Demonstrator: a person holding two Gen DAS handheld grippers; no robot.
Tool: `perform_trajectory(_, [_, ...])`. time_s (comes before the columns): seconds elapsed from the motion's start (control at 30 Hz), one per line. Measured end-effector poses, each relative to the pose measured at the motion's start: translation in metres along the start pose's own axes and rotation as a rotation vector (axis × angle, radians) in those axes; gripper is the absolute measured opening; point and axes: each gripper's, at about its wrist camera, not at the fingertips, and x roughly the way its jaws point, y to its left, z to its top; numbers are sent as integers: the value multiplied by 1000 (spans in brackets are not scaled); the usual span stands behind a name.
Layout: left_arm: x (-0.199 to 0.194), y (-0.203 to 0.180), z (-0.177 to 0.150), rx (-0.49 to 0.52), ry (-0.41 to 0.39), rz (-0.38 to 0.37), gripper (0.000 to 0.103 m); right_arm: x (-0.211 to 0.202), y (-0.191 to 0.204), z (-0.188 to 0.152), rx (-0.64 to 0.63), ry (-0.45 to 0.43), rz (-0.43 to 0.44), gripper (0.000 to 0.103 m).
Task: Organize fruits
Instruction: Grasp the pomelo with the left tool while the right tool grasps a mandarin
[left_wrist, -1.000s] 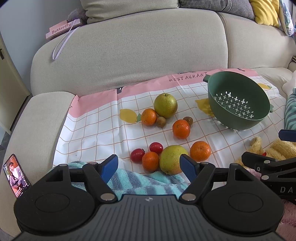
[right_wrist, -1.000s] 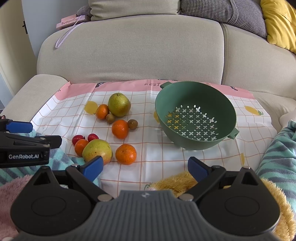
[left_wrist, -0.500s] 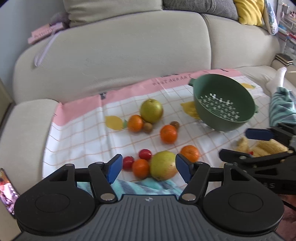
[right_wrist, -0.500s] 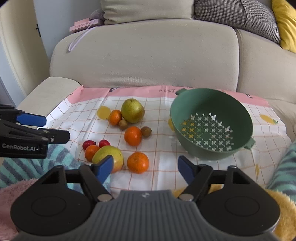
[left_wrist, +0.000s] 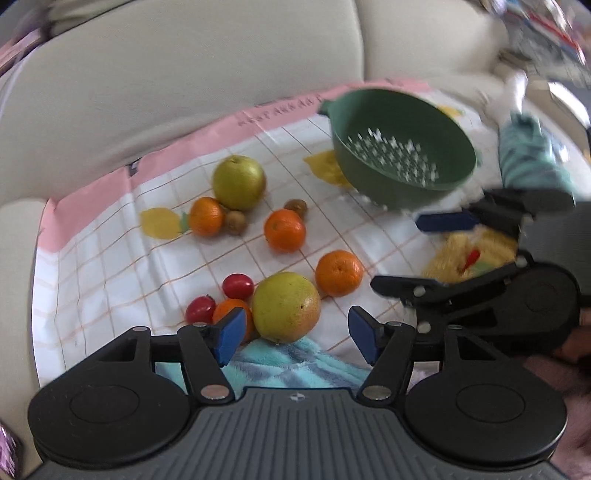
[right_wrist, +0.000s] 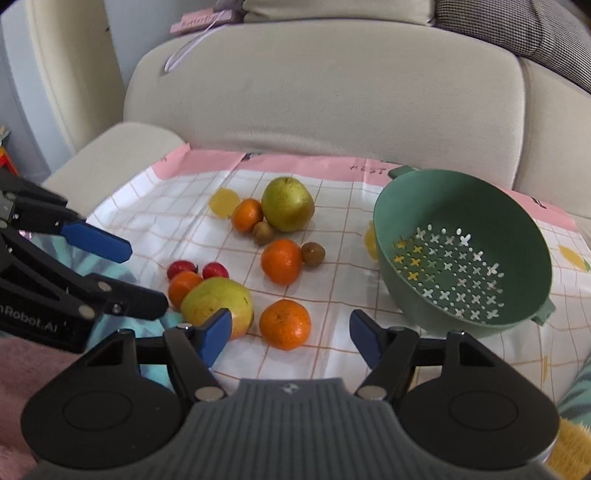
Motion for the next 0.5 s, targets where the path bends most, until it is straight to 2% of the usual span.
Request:
perform_trajectory(0.07, [10, -6, 1, 68, 22, 19, 75, 11, -1, -2, -66, 28, -16, 56])
perform_trajectory(0.1, [15, -8, 2, 96, 31, 22, 75, 17, -2, -3, -88, 43, -12, 55])
perform_trajectory(0.27, [38, -10, 5, 147, 93, 28, 78, 39, -5, -6, -129, 83, 83, 54])
perform_trajectory(0.5, [62, -10, 6, 205, 159, 68, 78, 61, 7, -14, -286, 75, 88, 53])
